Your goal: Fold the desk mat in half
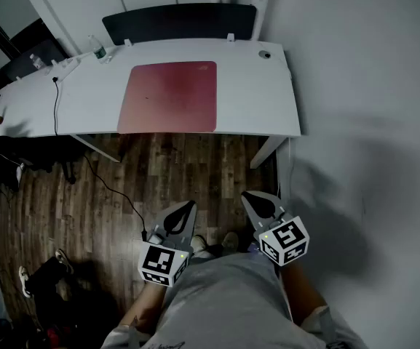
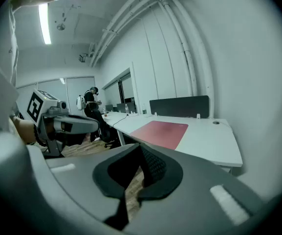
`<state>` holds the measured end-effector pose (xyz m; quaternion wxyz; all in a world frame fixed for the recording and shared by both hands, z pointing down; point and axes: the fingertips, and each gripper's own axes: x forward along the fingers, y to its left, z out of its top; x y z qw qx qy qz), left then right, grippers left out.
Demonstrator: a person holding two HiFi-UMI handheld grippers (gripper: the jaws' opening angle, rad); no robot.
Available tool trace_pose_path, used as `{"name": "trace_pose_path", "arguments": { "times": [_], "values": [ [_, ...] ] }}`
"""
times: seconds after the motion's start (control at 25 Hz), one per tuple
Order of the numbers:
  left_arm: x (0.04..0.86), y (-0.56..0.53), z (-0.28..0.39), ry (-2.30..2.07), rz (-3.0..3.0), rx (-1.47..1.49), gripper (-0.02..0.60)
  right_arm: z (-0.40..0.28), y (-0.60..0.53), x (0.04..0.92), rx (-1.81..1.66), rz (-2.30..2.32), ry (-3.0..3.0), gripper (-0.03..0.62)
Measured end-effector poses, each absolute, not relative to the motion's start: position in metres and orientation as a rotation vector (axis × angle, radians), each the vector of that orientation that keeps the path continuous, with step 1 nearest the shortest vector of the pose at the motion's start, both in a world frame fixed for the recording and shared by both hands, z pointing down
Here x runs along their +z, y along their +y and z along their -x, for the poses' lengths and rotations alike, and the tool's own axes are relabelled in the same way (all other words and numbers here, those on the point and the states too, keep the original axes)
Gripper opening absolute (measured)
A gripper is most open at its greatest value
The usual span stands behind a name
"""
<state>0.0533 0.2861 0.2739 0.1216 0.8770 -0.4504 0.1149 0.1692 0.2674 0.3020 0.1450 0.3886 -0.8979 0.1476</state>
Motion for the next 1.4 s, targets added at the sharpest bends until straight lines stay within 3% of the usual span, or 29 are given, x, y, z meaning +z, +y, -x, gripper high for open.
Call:
{"name": "trace_pose_path", "arguments": {
  "times": [1.04,1.4],
  "values": [
    [0.267,0.316,-0.008,-1.183,-2.648,0.277,0.020,-0.119,0.303,0.293,0.442,-1.258,-2.576,0.008],
    [0.277,0.280,-0.011,-1.152,-2.637,0.257,0.020,-0.128,0.261,0.302,0.466,-1.270,-2.587,0.006]
  ]
}}
